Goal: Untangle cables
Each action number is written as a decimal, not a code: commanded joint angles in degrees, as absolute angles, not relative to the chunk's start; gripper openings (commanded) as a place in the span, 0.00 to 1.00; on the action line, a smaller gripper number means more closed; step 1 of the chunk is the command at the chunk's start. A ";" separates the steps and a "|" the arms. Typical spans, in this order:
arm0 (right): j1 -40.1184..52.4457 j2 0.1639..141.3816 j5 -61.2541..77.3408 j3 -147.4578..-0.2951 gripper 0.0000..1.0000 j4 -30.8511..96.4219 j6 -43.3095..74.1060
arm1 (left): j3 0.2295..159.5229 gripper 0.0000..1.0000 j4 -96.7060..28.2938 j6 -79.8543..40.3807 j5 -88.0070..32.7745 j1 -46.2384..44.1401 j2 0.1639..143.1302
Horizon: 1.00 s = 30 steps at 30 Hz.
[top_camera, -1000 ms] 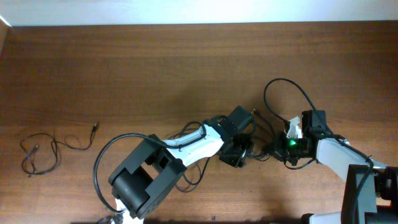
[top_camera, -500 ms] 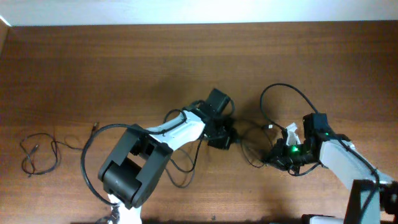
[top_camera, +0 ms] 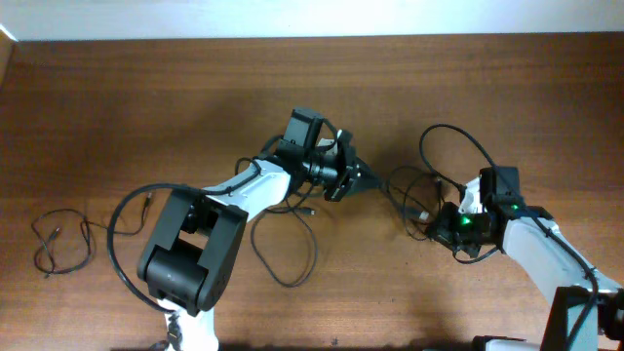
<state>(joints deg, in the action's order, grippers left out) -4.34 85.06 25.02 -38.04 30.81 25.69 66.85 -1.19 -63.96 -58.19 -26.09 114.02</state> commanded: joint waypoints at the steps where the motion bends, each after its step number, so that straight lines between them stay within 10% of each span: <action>1: -4.58 84.99 20.25 -42.19 0.04 33.10 21.82 | 67.44 0.00 -13.13 -37.21 -46.41 -24.71 114.04; 4: -4.58 84.99 19.92 -49.84 0.04 35.48 21.21 | 67.44 0.00 -17.67 -22.92 -44.16 -28.01 114.04; 9: -4.58 84.62 20.34 -60.45 0.04 49.25 14.09 | 67.44 0.12 -18.31 -33.28 -21.52 -30.65 114.04; 12: -4.58 83.61 20.60 -64.79 0.04 54.81 13.72 | 67.44 0.41 -18.31 -37.47 -16.93 -30.55 114.04; 14: -4.58 81.58 20.71 -66.85 0.04 57.74 13.69 | 67.44 0.82 -17.65 -40.40 -16.05 -30.55 114.04; 16: -4.58 79.44 21.08 -66.94 0.04 58.30 13.69 | 67.51 0.96 -17.21 -42.63 -16.05 -30.55 114.04; 21: -4.58 72.03 30.22 -66.96 0.04 58.28 6.72 | 67.66 0.76 -13.85 -43.16 -18.31 -30.55 114.04; 24: -4.58 70.67 30.24 -66.96 0.04 57.17 6.17 | 67.66 0.98 -13.78 -48.97 -26.87 -31.03 114.04; 30: -4.56 70.67 30.48 -66.98 0.04 56.58 6.20 | 67.66 0.99 -13.54 -78.02 -36.27 -34.41 114.04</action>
<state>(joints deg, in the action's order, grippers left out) -4.36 71.29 29.50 -65.58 56.73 7.07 68.34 -13.67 -61.71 -31.07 -33.65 113.14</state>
